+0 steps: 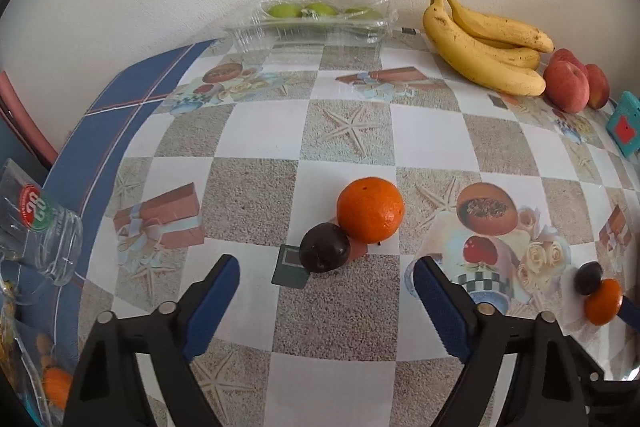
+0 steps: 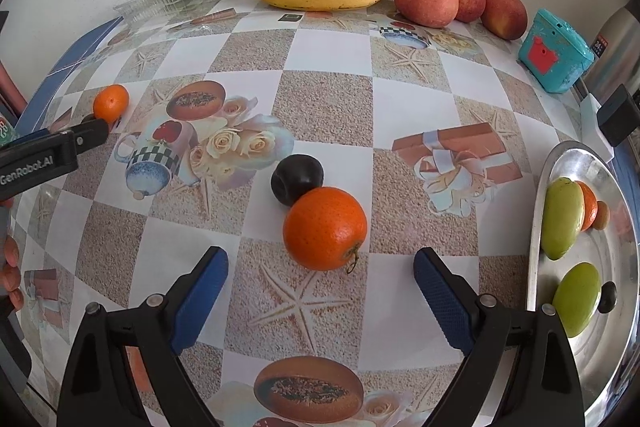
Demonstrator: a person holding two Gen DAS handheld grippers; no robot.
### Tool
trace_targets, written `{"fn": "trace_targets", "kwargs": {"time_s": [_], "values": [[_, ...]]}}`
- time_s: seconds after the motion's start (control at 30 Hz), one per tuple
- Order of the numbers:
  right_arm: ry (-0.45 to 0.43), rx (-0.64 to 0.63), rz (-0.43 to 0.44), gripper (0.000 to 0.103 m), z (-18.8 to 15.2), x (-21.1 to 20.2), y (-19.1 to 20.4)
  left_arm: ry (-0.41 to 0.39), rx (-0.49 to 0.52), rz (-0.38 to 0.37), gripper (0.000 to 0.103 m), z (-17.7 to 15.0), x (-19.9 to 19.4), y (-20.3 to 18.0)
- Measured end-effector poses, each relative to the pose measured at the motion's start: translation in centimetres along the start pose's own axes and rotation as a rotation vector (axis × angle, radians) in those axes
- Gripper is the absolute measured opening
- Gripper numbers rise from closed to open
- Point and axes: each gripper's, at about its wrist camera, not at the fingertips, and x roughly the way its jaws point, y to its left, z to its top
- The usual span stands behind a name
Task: Organize fruits
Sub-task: 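Grasp a black plum with the left tool while the right tool grasps an orange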
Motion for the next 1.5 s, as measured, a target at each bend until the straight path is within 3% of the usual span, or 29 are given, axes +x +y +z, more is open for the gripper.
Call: {"fn": "trace_targets", "kwargs": {"time_s": [0.17,0.4,0.73,0.8,1.5], "values": [[-0.016,-0.020,-0.015,0.089,0.3,-0.1,0.8,-0.021,0.005,0.002,0.083,0.0,0.7,0.4],[-0.039,-0.033,-0.015,0.064,0.5,-0.4,1.3,-0.038,0.009,-0.041,0.057,0.2,0.7,0.3],[-0.042,-0.015,-0.025,0.046,0.7,-0.8,0.4,-0.038,0.013,-0.058,0.040,0.1,0.5,0.1],[-0.042,-0.012,-0.028,0.041,0.7,-0.9,0.2,-0.037,0.000,-0.059,0.025,-0.1,0.5,0.5],[-0.017,0.012,-0.035,0.037,0.4,-1.2,-0.8,0.010,-0.021,-0.023,0.022,-0.3,0.3,0.8]]}}
